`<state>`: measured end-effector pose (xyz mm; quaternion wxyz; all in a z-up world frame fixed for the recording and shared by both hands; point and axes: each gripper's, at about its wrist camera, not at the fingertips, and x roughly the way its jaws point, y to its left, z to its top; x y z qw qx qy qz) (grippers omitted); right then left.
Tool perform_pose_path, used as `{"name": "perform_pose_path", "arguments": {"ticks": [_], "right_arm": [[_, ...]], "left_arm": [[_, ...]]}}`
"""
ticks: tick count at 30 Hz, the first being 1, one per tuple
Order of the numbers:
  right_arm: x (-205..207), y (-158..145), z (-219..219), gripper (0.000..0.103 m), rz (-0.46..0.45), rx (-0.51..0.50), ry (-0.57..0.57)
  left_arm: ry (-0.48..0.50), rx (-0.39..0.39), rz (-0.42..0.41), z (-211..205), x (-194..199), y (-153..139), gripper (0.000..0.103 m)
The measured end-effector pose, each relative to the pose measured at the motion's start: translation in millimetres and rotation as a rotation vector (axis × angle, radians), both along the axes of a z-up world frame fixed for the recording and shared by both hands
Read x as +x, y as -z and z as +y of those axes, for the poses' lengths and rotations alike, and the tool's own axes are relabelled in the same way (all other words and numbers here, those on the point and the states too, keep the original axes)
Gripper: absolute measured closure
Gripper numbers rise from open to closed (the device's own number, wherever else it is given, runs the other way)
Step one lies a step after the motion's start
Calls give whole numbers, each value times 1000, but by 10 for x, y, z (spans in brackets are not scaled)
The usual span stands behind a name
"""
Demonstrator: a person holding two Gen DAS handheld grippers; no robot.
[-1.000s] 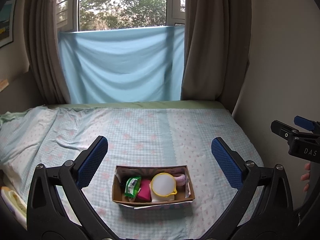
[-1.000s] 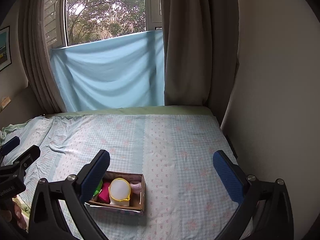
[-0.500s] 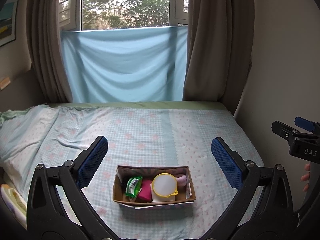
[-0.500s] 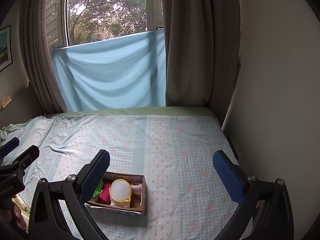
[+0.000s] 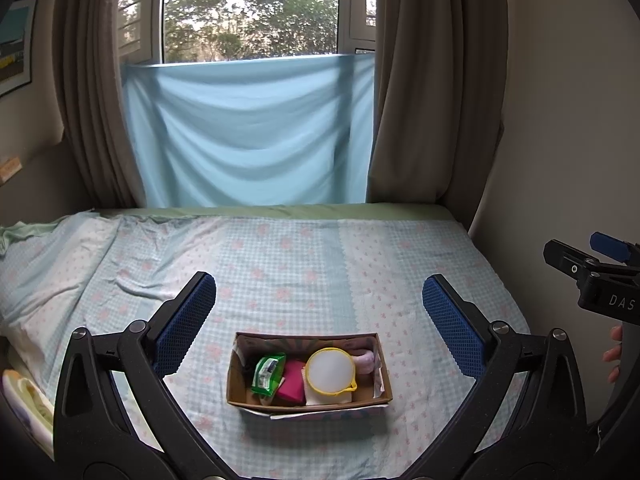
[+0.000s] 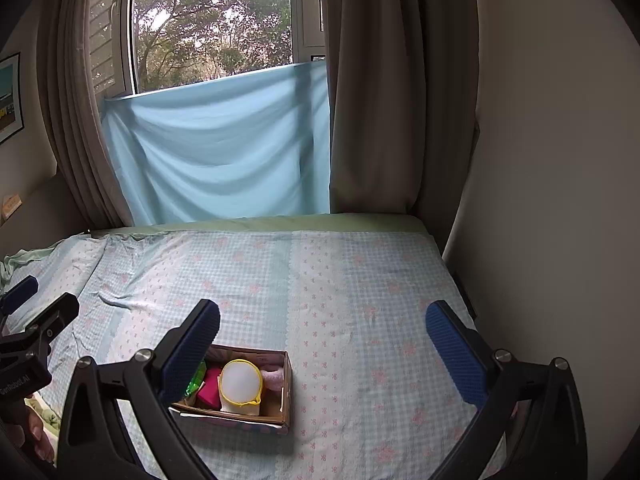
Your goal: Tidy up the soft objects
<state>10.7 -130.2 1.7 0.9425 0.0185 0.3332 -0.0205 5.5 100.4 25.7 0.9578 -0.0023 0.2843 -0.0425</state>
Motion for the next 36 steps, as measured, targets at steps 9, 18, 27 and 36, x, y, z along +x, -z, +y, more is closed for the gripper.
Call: {"name": "perform_pose_path", "arguments": {"ticks": [9, 18, 27, 36], "right_arm": [[-2, 0, 4, 0, 0, 0, 1], [-2, -15, 8, 0, -3, 1, 0], [-4, -29, 5, 0, -8, 0, -5], [-9, -46, 19, 0, -11, -2, -4]], "left_arm": [[6, -8, 2, 8, -12, 17, 0], [6, -3, -10, 15, -34, -13, 0], [12, -11, -23, 19, -62, -46, 0], [-18, -1, -55, 21, -97, -66, 0]]}}
